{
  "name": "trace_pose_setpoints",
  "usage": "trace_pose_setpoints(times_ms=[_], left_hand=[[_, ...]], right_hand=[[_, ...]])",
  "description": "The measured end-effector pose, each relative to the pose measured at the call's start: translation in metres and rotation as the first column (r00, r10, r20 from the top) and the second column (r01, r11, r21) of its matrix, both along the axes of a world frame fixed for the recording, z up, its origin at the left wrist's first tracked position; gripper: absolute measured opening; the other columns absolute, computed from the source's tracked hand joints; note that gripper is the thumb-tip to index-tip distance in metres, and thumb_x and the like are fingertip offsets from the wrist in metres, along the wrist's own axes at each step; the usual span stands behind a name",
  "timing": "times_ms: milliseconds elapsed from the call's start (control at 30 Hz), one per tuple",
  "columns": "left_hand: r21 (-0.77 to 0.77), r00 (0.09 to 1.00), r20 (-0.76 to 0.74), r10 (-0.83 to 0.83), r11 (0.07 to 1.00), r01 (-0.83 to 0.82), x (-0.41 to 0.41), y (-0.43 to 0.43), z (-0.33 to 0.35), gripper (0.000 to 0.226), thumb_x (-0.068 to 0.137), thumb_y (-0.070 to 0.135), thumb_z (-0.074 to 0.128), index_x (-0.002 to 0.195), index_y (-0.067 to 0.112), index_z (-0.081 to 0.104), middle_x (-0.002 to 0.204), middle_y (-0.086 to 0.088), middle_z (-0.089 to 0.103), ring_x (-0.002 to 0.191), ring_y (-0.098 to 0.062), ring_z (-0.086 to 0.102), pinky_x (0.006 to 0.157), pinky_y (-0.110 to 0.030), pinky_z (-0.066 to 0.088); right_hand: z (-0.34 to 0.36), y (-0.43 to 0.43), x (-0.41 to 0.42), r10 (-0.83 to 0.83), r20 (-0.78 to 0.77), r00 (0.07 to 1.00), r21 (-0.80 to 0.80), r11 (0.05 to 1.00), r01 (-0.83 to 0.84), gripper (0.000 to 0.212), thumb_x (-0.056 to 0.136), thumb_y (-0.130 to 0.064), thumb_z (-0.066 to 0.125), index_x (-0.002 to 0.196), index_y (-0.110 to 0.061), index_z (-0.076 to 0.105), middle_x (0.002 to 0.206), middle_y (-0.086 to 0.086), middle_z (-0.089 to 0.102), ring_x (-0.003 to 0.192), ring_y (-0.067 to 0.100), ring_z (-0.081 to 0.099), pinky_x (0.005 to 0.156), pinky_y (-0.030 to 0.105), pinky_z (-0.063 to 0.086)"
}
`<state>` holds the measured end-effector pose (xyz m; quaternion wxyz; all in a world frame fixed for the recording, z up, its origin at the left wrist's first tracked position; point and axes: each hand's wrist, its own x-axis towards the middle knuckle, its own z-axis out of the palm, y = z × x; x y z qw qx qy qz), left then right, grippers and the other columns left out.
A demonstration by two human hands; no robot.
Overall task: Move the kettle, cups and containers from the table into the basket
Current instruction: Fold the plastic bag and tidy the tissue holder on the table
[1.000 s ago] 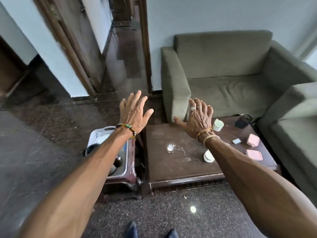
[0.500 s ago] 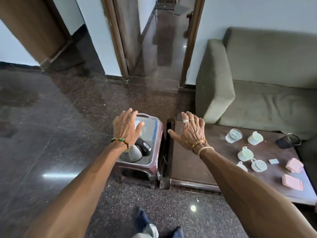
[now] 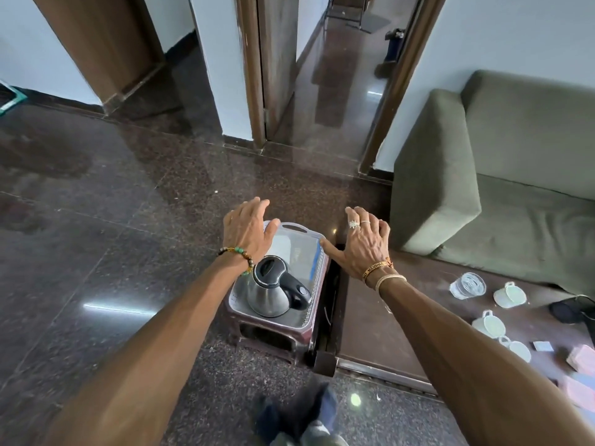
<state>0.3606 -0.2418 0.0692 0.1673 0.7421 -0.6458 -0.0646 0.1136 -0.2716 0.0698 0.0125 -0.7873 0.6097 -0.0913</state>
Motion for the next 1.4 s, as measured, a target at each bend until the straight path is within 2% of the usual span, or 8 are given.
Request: trace_pose_setpoints(times_ms=[233,600,833,1033,1200,1400], left_hand=[[0.042,1.0,0.014,0.015,0.999,-0.016,0.012,-0.015,-0.022,0.047,0.095,0.041,0.05,0.136,0.017,0.047,0.137,-0.002,0.053,0.127,-0.023,0.049,0.105,-0.041,0.036],[0.089,0.999,-0.007,0.047,0.995,-0.046,0.008,-0.071,-0.037,0.048,0.095,0.042,0.05,0.137,0.019,0.046,0.144,-0.001,0.048,0.132,-0.02,0.046,0.108,-0.042,0.038],[0.175,0.999,-0.003,-0.054,0.983,0.053,0.011,-0.113,-0.075,0.044,0.092,0.036,0.054,0.132,0.016,0.052,0.133,-0.005,0.057,0.119,-0.025,0.057,0.098,-0.041,0.046],[0.288,0.988,-0.037,-0.148,0.946,0.153,0.019,-0.148,-0.131,0.046,0.092,0.033,0.055,0.134,0.016,0.05,0.138,-0.004,0.054,0.122,-0.024,0.055,0.1,-0.041,0.046],[0.397,0.969,-0.009,-0.247,0.888,0.23,0.03,-0.17,-0.176,0.045,0.093,0.033,0.056,0.134,0.016,0.05,0.134,-0.006,0.054,0.116,-0.027,0.058,0.095,-0.041,0.049],[0.447,0.931,0.043,-0.362,0.841,0.306,0.043,-0.199,-0.233,0.039,0.091,0.03,0.058,0.127,0.015,0.054,0.127,-0.006,0.057,0.118,-0.024,0.054,0.1,-0.034,0.045]], right_hand=[[-0.034,-0.029,0.01,0.061,-0.033,0.998,0.079,0.995,-0.058,0.092,0.082,-0.077,0.043,0.147,-0.013,0.036,0.149,0.01,0.041,0.134,0.03,0.039,0.112,0.05,0.027],[-0.039,-0.092,0.003,0.068,0.014,0.998,0.078,0.995,-0.069,0.085,0.086,-0.074,0.044,0.146,-0.014,0.038,0.147,0.008,0.043,0.133,0.03,0.04,0.112,0.049,0.028],[-0.08,-0.106,0.009,0.038,0.011,0.999,0.126,0.991,-0.039,0.078,0.088,-0.069,0.045,0.144,-0.015,0.04,0.141,0.007,0.047,0.126,0.029,0.045,0.107,0.047,0.03],[-0.143,-0.108,0.019,-0.008,-0.028,1.0,0.274,0.962,0.015,0.074,0.089,-0.066,0.044,0.143,-0.015,0.042,0.139,0.005,0.049,0.124,0.028,0.047,0.105,0.046,0.031],[-0.185,-0.121,0.039,-0.023,-0.039,0.999,0.381,0.924,0.036,0.058,0.092,-0.051,0.05,0.139,-0.018,0.044,0.132,0.005,0.052,0.118,0.029,0.05,0.1,0.043,0.033],[-0.228,-0.15,0.062,-0.017,-0.027,1.0,0.445,0.895,0.027,0.049,0.093,-0.033,0.053,0.139,-0.017,0.046,0.131,0.006,0.051,0.117,0.029,0.049,0.098,0.041,0.036]])
